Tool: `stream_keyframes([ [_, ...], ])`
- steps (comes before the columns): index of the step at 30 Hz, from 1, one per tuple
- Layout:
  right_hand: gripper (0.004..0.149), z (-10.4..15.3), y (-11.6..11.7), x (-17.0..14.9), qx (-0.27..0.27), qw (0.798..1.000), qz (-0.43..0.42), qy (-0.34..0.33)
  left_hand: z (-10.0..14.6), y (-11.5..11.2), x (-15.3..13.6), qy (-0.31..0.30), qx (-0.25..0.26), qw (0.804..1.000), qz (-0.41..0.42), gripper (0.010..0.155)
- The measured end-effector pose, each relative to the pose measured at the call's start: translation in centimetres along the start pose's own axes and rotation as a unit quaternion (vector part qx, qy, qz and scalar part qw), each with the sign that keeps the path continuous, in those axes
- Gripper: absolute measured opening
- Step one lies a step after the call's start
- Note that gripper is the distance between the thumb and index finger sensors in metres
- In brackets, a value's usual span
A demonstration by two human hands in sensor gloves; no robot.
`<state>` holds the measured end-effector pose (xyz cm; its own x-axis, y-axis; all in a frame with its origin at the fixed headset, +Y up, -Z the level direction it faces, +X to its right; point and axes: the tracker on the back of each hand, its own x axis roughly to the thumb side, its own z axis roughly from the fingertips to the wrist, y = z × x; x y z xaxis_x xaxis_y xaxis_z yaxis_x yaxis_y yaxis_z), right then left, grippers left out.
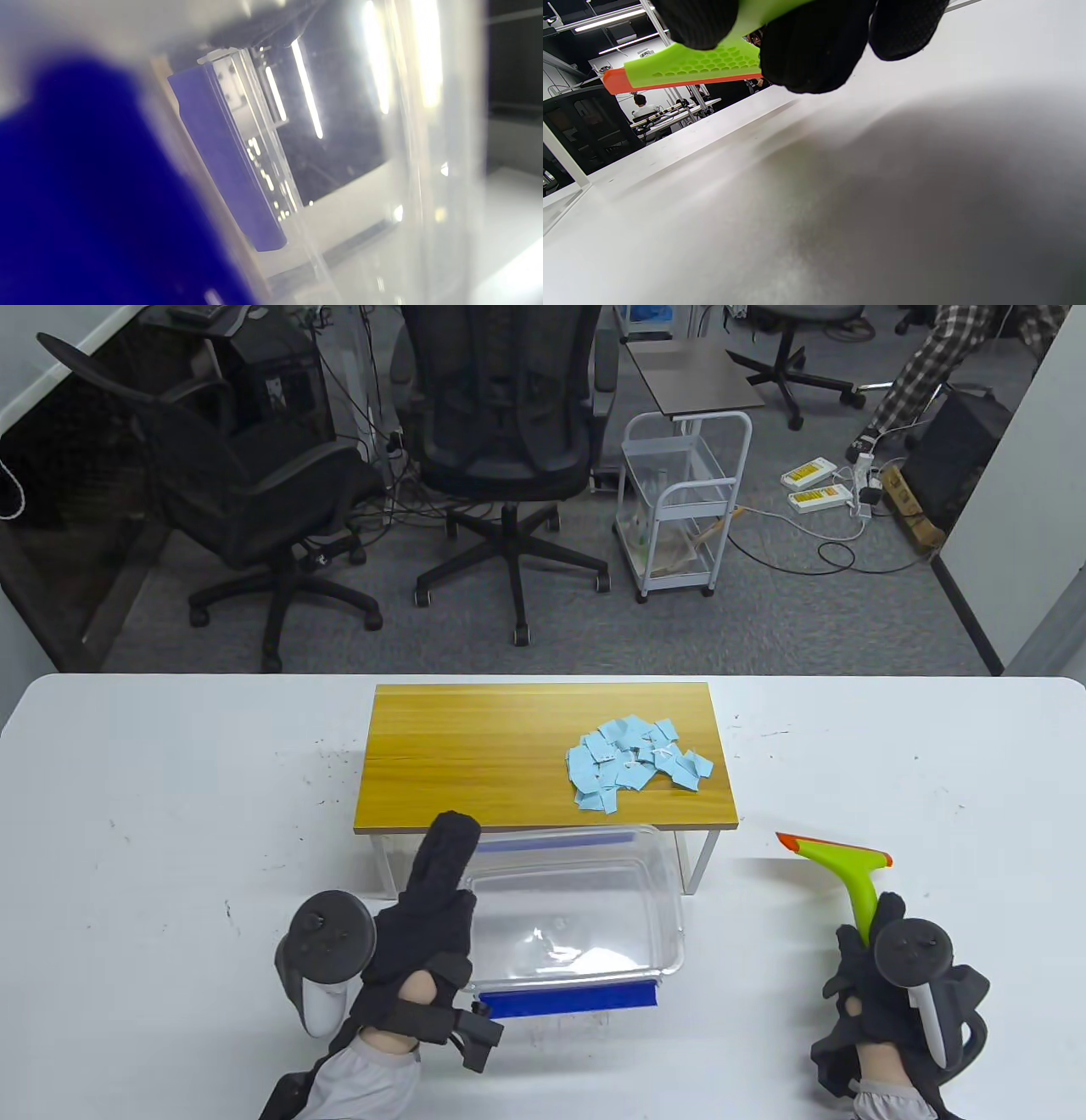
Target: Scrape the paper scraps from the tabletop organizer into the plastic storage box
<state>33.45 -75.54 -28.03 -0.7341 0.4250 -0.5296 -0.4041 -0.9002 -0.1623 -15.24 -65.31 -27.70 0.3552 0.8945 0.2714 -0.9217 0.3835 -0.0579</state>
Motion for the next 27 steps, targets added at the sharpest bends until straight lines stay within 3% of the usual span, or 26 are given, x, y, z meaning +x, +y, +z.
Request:
stream_keyframes([
  [4,0.067,0.0,0.0,-0.1,0.002,1.000,-0.003,0.002,0.0,-2.2,-1.3,0.015,-0.032,0.999,-0.013,0.065],
  [8,0.067,0.0,0.0,-0.1,0.003,1.000,-0.005,0.003,-0.2,-3.4,-2.7,0.039,-0.030,0.998,-0.031,0.064],
  [14,0.067,0.0,0.0,0.0,0.005,1.000,-0.007,-0.001,-1.6,-5.0,-5.7,0.053,0.005,0.996,-0.070,0.064],
  [27,0.068,0.8,-1.0,0.9,-0.008,0.998,-0.058,-0.025,-3.5,-6.6,-10.4,0.061,0.068,0.996,0.003,0.065],
])
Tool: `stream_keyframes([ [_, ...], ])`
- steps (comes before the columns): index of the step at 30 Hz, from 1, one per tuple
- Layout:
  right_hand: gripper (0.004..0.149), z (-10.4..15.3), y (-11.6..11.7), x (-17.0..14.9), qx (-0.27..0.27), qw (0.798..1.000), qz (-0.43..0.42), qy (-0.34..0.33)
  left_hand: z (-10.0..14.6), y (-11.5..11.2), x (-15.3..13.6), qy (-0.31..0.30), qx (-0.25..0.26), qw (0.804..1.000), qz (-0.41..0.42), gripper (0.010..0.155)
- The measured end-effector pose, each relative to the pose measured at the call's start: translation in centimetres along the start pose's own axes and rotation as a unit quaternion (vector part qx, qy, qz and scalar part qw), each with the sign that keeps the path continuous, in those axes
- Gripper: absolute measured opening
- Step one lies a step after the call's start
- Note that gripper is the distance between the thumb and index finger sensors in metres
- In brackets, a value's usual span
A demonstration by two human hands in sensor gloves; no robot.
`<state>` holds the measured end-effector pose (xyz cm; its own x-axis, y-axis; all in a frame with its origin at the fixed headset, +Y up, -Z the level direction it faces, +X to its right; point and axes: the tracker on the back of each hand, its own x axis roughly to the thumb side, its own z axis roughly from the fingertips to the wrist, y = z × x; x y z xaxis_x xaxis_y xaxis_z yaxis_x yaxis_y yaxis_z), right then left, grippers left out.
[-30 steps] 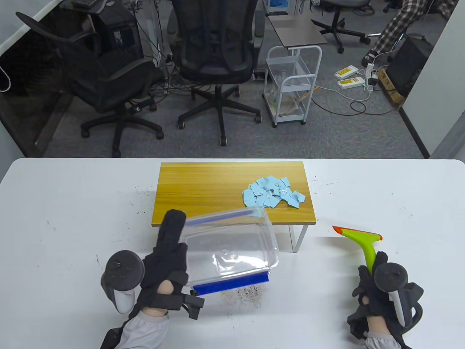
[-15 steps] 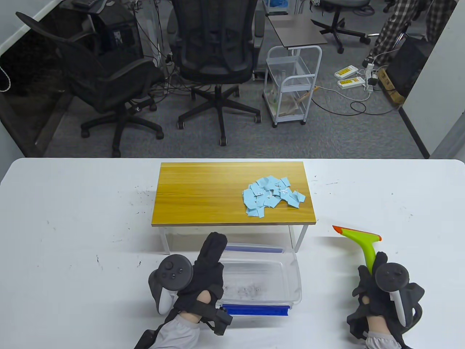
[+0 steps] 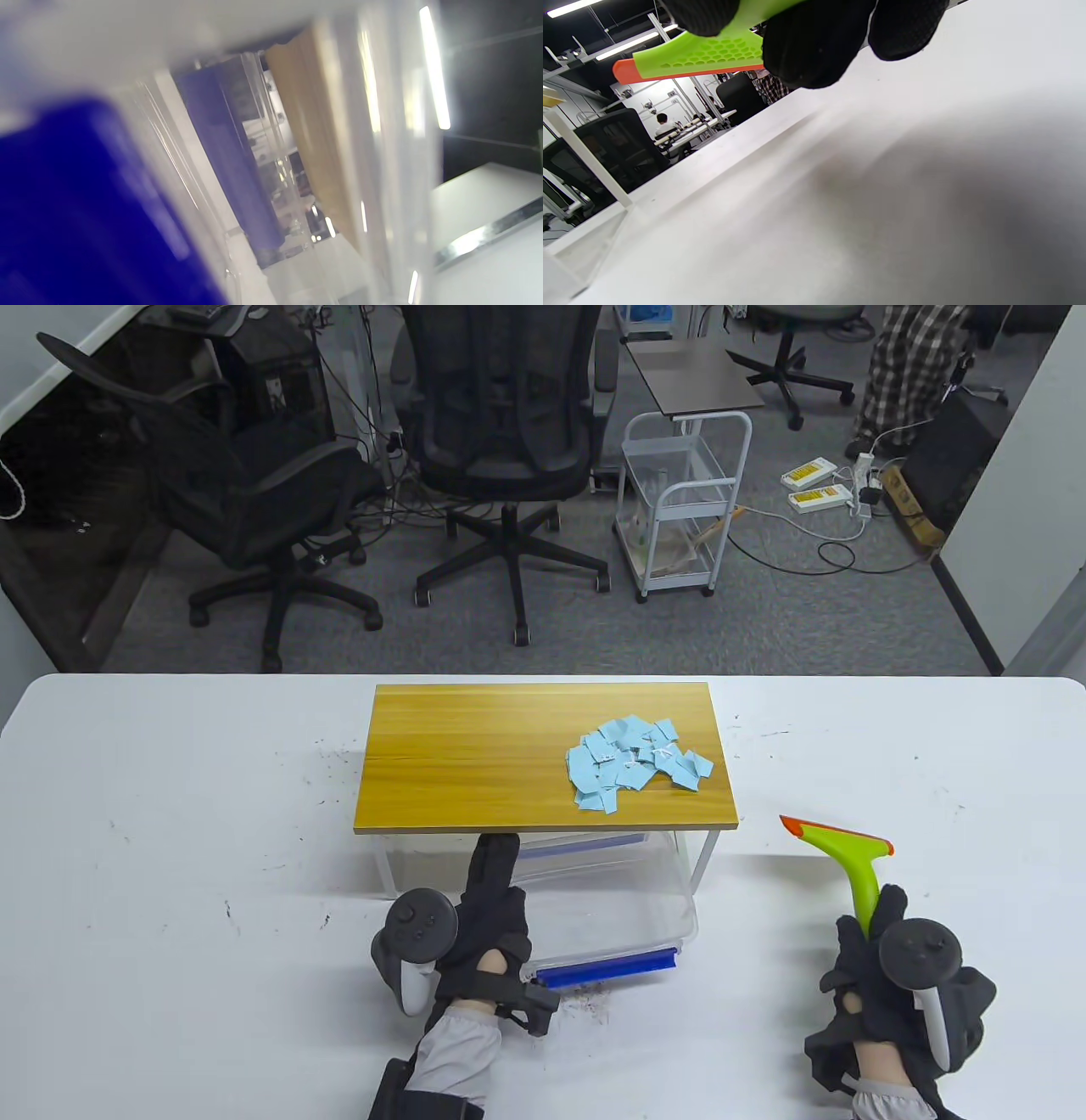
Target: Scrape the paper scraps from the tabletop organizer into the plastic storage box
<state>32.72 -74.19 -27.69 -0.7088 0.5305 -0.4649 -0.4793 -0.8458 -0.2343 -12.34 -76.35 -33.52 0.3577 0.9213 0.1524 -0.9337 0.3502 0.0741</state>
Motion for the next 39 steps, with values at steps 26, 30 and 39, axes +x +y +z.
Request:
stream_keyframes([
  [26,0.064,-0.2,-5.7,19.9,-0.023,0.957,0.262,-0.119,0.4,-0.6,0.3,0.041,0.010,0.989,0.141,0.067],
  [30,0.064,0.2,-5.1,20.8,-0.015,0.951,0.288,-0.116,0.6,-0.6,0.3,0.045,0.015,0.987,0.154,0.071],
  [39,0.064,3.0,-5.4,20.4,0.033,0.944,0.296,-0.140,0.8,-0.7,0.7,0.046,0.031,0.985,0.164,0.080],
])
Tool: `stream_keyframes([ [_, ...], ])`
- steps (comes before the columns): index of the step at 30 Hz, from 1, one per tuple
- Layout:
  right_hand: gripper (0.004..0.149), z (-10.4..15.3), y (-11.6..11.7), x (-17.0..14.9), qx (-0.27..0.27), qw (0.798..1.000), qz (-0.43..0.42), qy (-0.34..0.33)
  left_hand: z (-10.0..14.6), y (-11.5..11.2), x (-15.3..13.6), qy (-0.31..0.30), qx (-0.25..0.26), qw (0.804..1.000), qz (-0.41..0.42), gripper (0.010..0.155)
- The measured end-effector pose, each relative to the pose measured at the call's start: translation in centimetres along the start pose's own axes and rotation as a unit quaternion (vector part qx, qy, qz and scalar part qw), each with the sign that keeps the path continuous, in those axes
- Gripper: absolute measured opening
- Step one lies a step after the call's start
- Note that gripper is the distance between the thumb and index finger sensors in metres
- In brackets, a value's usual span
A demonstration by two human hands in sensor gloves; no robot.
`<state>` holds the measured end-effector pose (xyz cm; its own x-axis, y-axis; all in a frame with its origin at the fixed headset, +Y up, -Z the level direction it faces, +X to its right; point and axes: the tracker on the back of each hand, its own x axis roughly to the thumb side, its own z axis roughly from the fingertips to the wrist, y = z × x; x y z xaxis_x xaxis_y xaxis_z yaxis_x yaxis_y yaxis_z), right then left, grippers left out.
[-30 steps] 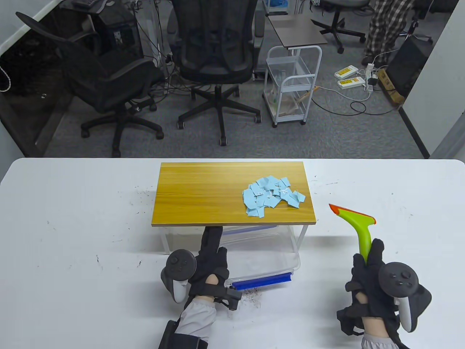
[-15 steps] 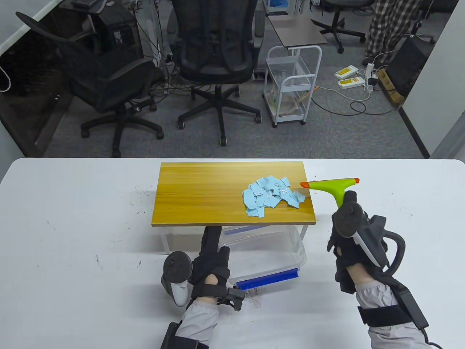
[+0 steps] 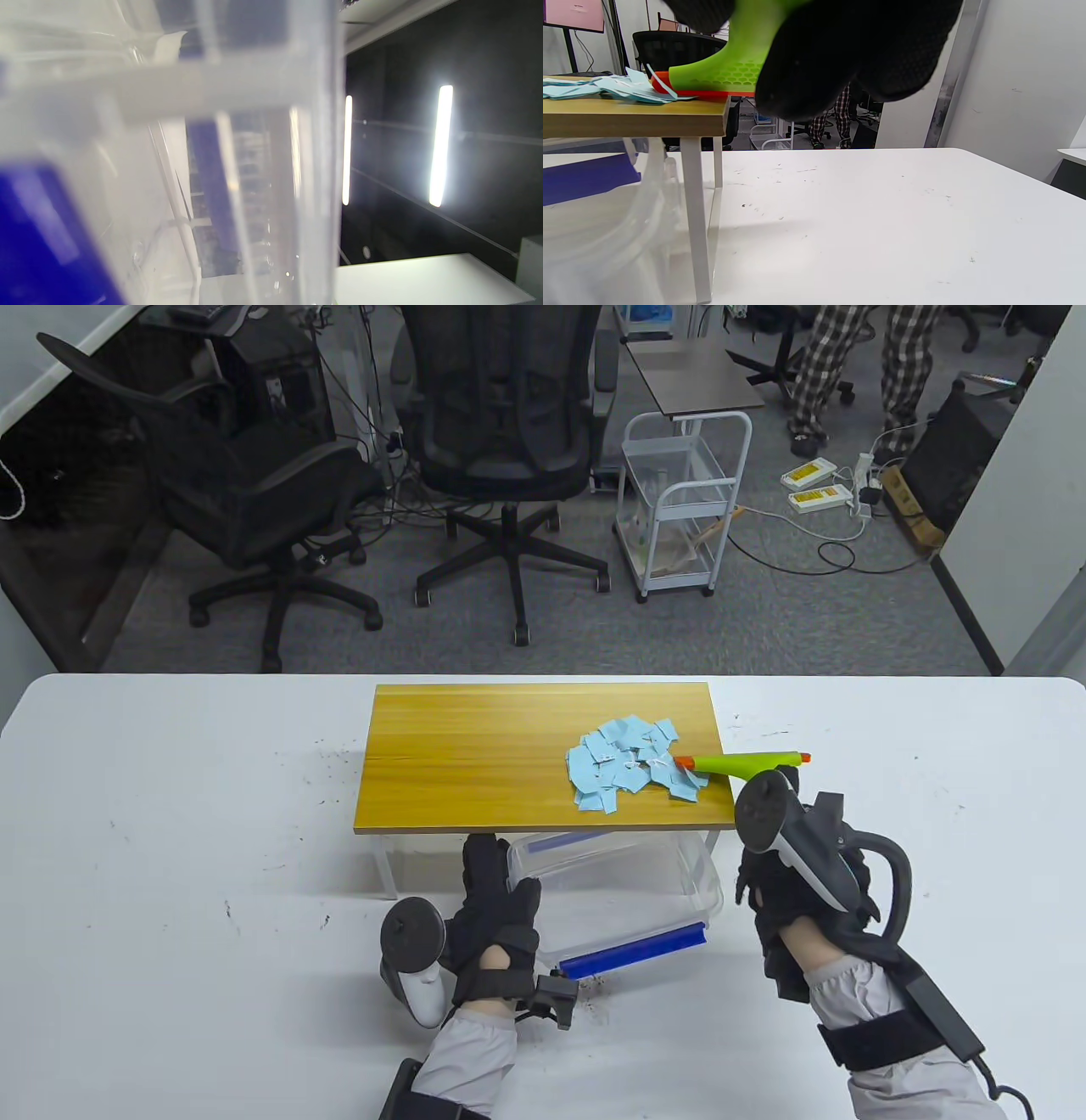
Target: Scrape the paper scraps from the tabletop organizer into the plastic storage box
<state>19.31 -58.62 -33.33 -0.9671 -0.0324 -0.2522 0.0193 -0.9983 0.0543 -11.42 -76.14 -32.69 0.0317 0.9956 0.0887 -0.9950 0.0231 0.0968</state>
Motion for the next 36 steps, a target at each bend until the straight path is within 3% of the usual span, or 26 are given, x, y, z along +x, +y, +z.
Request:
stream_keyframes([
  [17,0.065,5.4,-0.5,0.7,0.008,0.997,0.031,-0.072,0.5,-0.1,-0.1,0.026,0.000,0.999,0.032,0.079],
  [24,0.063,6.6,-2.6,0.6,0.021,0.994,0.008,-0.104,0.4,0.0,0.0,0.023,0.002,0.999,0.024,0.079],
  [29,0.063,5.1,-4.5,0.8,-0.017,0.995,-0.029,-0.096,0.4,0.1,0.0,0.018,0.006,1.000,0.018,0.079],
  [36,0.063,-0.5,-4.2,3.6,-0.018,0.995,-0.066,-0.076,0.3,0.5,-0.2,0.017,0.013,1.000,0.023,0.078],
])
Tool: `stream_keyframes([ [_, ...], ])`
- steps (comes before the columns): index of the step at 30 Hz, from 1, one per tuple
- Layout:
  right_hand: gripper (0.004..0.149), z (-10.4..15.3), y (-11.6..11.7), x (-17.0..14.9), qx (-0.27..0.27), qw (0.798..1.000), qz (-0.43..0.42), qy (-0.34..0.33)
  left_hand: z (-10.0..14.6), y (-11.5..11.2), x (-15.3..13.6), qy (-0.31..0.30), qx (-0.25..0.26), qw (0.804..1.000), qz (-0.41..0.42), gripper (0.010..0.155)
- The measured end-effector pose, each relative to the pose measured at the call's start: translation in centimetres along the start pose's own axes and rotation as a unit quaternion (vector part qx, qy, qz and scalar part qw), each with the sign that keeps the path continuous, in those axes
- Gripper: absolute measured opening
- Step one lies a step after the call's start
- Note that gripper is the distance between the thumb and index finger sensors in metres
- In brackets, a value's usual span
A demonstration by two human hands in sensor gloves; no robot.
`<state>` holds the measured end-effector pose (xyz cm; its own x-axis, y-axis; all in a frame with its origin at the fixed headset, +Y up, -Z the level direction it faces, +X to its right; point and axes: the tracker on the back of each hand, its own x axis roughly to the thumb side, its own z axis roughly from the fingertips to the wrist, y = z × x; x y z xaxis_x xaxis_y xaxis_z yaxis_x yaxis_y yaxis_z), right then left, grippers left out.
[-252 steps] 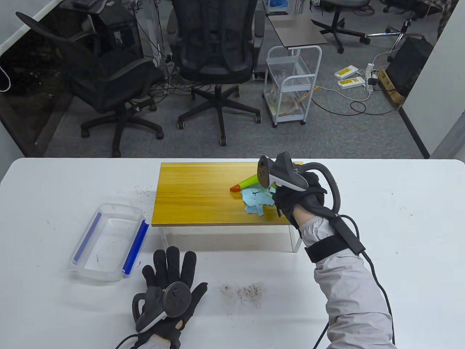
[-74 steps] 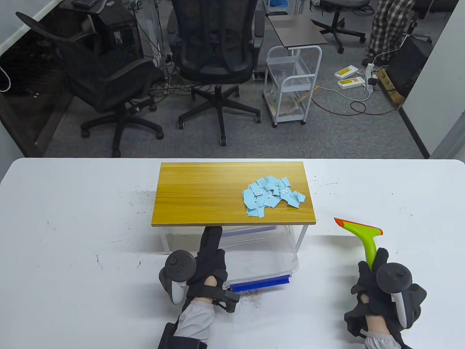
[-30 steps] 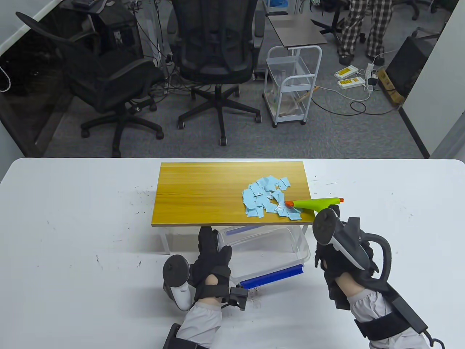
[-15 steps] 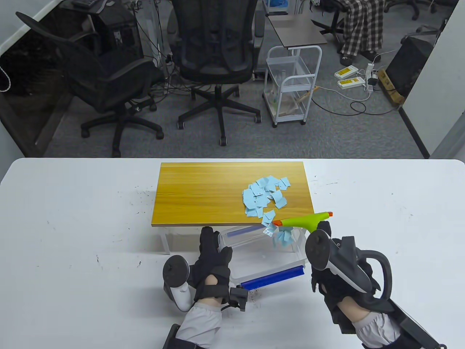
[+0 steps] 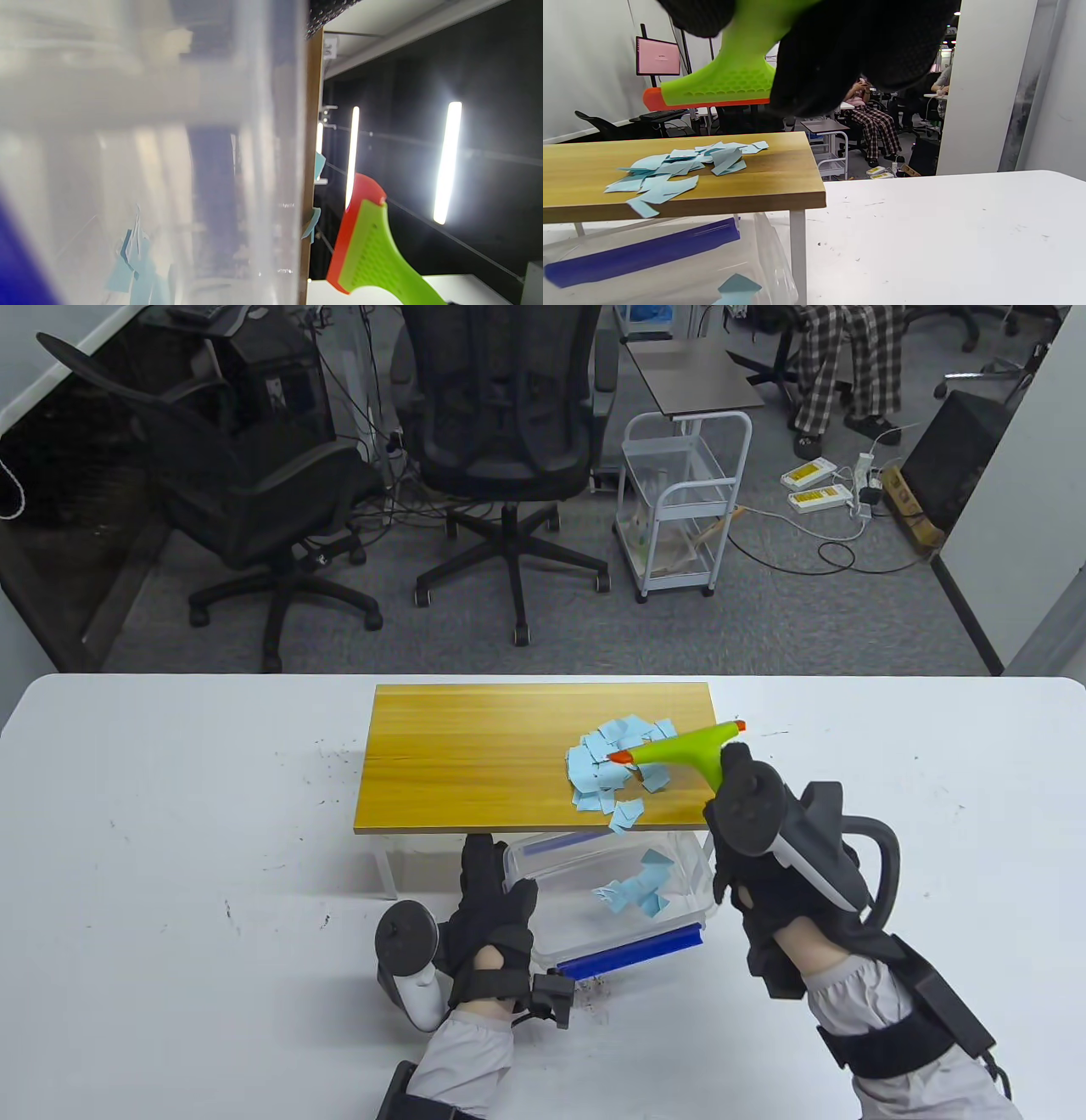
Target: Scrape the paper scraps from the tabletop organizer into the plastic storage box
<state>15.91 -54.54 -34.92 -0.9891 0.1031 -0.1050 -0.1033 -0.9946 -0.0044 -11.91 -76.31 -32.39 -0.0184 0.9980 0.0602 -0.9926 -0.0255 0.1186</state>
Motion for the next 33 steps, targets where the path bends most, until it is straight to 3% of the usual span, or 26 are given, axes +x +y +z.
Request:
stream_keyframes([
  [7,0.063,-5.1,2.3,2.1,0.015,0.999,-0.031,0.041,-0.1,0.1,0.0,-0.010,-0.004,1.000,-0.005,0.079],
  [14,0.062,-7.2,4.1,3.5,0.025,0.997,-0.006,0.074,-0.1,0.2,-0.1,-0.011,-0.003,1.000,-0.003,0.079],
  [33,0.064,-3.1,3.9,4.9,0.068,0.996,0.050,0.011,-0.1,0.0,0.0,-0.013,-0.012,1.000,0.005,0.079],
])
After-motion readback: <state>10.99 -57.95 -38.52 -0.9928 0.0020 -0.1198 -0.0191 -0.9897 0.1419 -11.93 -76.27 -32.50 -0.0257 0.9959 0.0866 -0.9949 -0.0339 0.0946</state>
